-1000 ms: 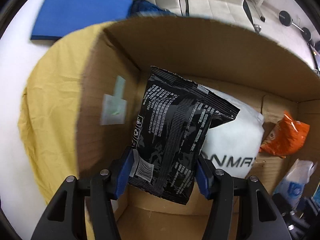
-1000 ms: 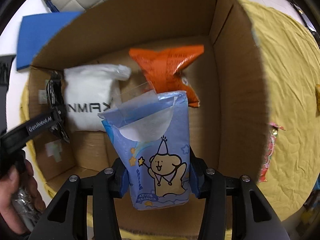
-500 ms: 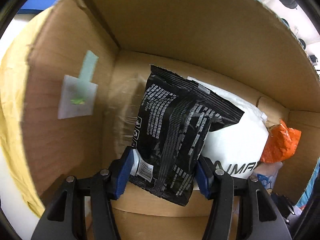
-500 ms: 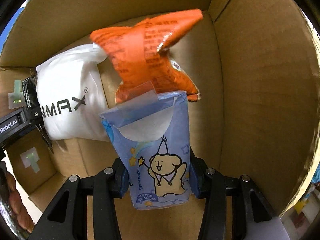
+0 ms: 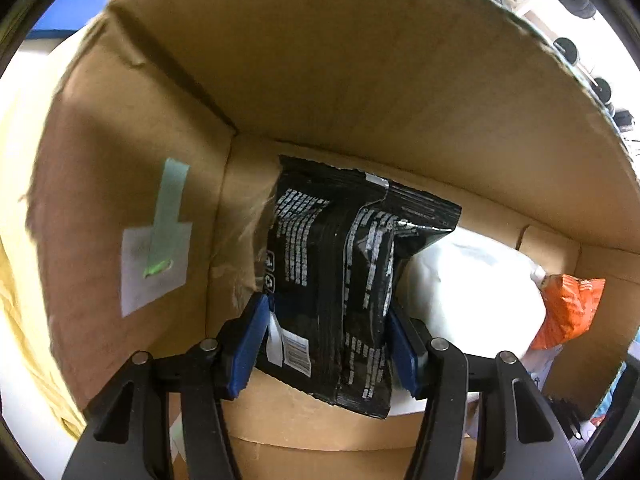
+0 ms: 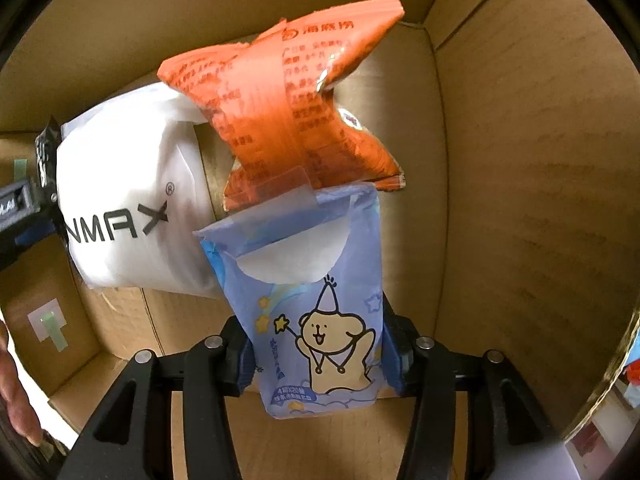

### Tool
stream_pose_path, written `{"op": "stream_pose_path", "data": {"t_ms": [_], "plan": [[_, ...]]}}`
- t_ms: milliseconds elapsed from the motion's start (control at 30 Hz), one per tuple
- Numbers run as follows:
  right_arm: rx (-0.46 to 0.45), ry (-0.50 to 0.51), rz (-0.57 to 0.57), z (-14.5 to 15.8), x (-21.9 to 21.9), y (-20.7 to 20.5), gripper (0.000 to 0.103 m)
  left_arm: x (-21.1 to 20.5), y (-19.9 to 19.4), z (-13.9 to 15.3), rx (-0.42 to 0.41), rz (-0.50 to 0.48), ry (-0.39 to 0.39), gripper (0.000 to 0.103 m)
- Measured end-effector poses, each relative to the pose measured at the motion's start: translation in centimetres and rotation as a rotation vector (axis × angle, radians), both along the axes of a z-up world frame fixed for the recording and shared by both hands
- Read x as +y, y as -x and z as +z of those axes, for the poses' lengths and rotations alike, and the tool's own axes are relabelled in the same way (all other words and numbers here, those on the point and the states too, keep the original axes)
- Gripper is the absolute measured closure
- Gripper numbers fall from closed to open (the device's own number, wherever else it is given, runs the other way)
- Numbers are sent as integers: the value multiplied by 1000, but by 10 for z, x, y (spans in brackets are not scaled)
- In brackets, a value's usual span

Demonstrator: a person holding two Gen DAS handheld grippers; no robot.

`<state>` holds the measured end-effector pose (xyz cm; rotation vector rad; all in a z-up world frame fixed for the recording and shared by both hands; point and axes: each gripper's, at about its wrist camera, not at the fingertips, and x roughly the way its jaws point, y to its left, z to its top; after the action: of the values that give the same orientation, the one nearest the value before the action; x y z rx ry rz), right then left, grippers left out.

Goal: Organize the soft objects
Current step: 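Lower both held packs into the box beside the pouch and open both tools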

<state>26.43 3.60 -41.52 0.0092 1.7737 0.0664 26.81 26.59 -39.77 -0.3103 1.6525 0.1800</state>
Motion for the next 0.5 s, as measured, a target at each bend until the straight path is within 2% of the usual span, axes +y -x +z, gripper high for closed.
{"op": "stream_pose_path", "data": {"t_ms": [167,333,367,500], "plan": [[5,-8,14,-6,2,4,46,-2,-9,-2,20,-22,2,47],[-2,0,25,1,10,13,41,0,-17,1,39,-43,14,47],[-2,9,26,3,11,15,40,-9,-31,-6,40,-45,12,45],[-12,0,19,17,17,19,30,-9,-33,4,26,-46,4,42]]}}
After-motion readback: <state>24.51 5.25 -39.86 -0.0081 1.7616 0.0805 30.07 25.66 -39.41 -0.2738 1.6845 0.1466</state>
